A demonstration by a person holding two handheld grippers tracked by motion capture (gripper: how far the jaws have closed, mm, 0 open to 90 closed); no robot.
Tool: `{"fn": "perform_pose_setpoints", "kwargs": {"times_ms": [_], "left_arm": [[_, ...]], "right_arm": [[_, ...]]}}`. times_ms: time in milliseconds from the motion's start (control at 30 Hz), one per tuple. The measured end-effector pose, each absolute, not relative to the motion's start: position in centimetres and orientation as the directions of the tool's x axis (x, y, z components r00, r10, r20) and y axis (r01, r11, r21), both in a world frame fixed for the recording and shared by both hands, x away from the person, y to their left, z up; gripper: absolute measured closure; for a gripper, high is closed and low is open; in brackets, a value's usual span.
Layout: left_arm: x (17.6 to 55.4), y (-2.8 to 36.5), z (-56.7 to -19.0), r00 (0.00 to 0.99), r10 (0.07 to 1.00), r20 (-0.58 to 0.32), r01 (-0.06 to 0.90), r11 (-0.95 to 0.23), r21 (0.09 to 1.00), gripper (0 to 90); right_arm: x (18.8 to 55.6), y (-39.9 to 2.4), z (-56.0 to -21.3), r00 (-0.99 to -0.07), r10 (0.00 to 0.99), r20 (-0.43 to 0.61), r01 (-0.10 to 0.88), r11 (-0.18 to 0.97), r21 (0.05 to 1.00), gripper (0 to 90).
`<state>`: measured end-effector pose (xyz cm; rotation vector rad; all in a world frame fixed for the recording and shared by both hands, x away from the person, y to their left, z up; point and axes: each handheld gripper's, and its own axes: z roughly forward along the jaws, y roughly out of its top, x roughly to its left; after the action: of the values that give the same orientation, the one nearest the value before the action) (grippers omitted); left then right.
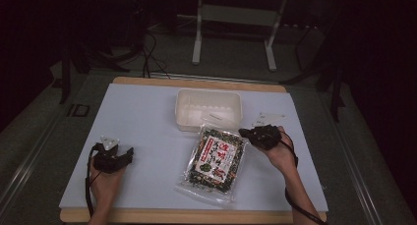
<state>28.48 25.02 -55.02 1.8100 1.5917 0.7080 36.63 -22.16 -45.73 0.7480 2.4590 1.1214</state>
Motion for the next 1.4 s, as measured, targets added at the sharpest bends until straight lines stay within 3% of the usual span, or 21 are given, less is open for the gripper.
{"fn": "perform_pose_setpoints", "kwargs": {"times_ms": [1400], "left_arm": [[28.3, 25.1, -54.9, 0.120, 0.993, -0.012, 0.642, -0.068, 0.764, 41.5]], "right_arm": [[38.1, -20.9, -39.3, -0.797, 0.574, -0.189, 0.213, 0.560, 0.801, 89.4]]}}
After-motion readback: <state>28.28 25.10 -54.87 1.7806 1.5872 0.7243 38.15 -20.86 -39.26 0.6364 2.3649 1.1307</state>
